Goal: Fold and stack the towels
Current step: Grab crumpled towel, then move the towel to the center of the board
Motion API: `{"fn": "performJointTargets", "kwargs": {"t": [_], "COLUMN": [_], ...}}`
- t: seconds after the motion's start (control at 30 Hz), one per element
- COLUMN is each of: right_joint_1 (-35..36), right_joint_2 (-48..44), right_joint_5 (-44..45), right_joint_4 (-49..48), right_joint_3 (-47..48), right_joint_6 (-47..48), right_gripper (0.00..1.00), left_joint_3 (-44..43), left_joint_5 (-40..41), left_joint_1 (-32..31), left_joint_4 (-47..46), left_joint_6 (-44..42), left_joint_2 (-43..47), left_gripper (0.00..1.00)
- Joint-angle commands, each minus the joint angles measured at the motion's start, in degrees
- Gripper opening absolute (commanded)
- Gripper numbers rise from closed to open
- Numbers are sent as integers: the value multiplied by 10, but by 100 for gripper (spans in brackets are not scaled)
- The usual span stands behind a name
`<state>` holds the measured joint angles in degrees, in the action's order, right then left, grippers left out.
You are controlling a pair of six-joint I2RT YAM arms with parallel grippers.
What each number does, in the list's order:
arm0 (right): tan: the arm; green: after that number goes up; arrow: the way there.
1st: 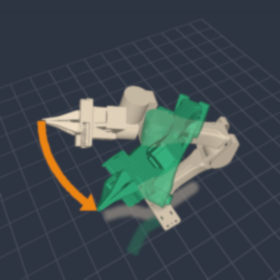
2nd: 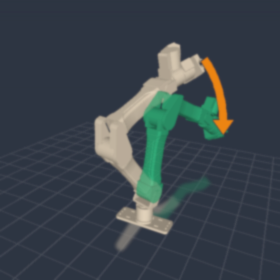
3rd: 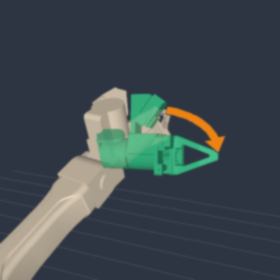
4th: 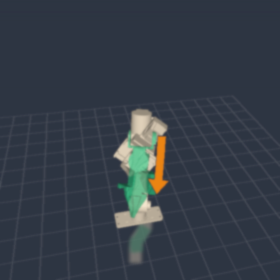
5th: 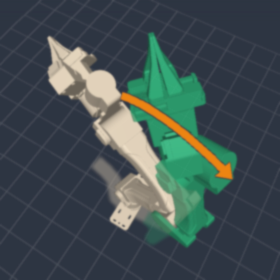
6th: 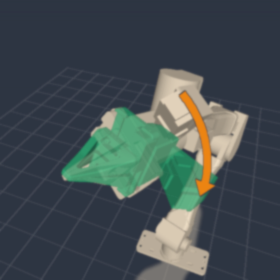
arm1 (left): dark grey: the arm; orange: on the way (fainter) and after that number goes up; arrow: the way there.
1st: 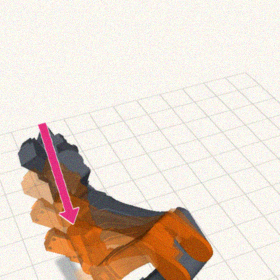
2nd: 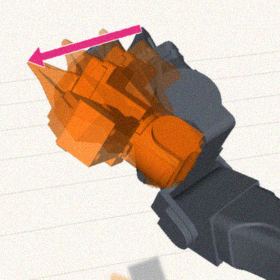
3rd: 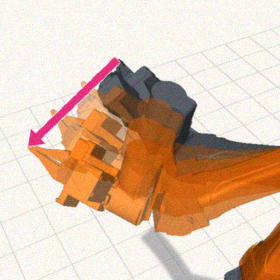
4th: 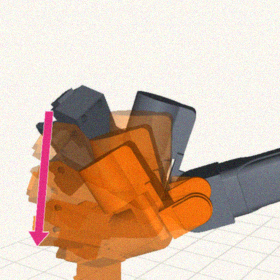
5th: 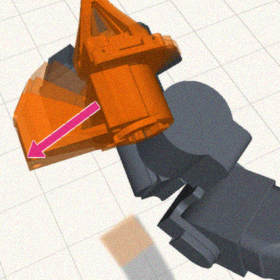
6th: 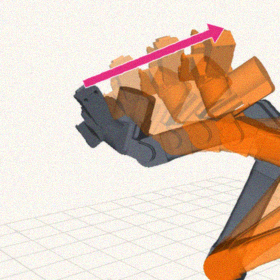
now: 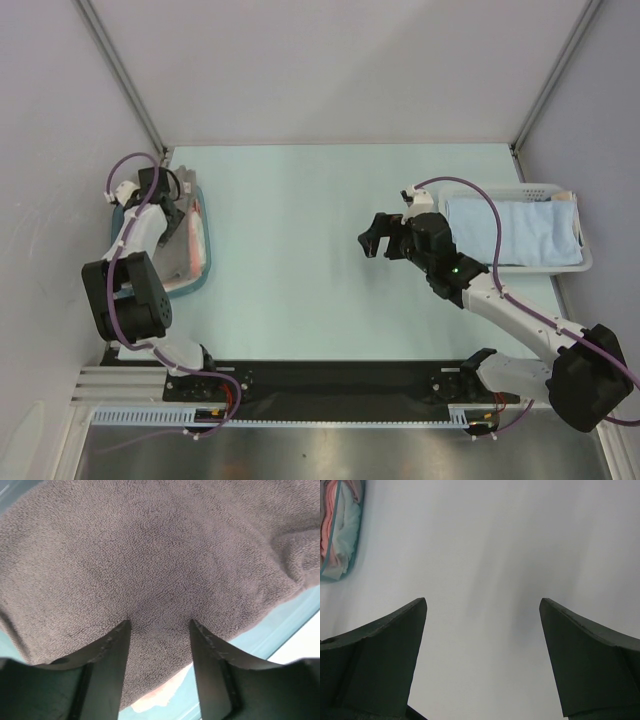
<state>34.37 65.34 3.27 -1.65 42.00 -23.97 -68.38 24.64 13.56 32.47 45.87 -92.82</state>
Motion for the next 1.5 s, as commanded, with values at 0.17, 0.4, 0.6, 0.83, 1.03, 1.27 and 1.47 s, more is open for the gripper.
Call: {"fn": "performJointTargets", "kwargs": {"t": [0.17,0.4,0.6,0.83,1.03,1.27,1.47], "right_joint_1": [-5,-7,-7,-7,-7,-9,-11], "right_joint_2": [-7,-10,-7,-3,-2,-31,-50], "right_joint_5": [-10,-12,-14,-15,-19,-7,12], "right_joint_4": [-21,-23,-26,-28,-34,-52,-69], "right_joint_3": [-3,-4,-4,-4,-6,-26,-43], "right_joint_6": [1,1,0,0,1,9,18], "right_gripper": [100,100,100,100,100,100,100], "left_joint_3": [-21,-54,-119,-170,-247,-358,-384], "left_joint_5": [-7,-3,1,-8,-8,8,48], "left_joint_1": [6,6,6,3,-63,-221,-392], "left_joint_4": [-7,14,44,44,45,67,69], "left_joint_6": [2,-11,-43,-82,-146,-206,-240], "left_joint_2": [-37,-13,29,83,112,137,163], "left_gripper": [29,0,0,0,0,0,0]}}
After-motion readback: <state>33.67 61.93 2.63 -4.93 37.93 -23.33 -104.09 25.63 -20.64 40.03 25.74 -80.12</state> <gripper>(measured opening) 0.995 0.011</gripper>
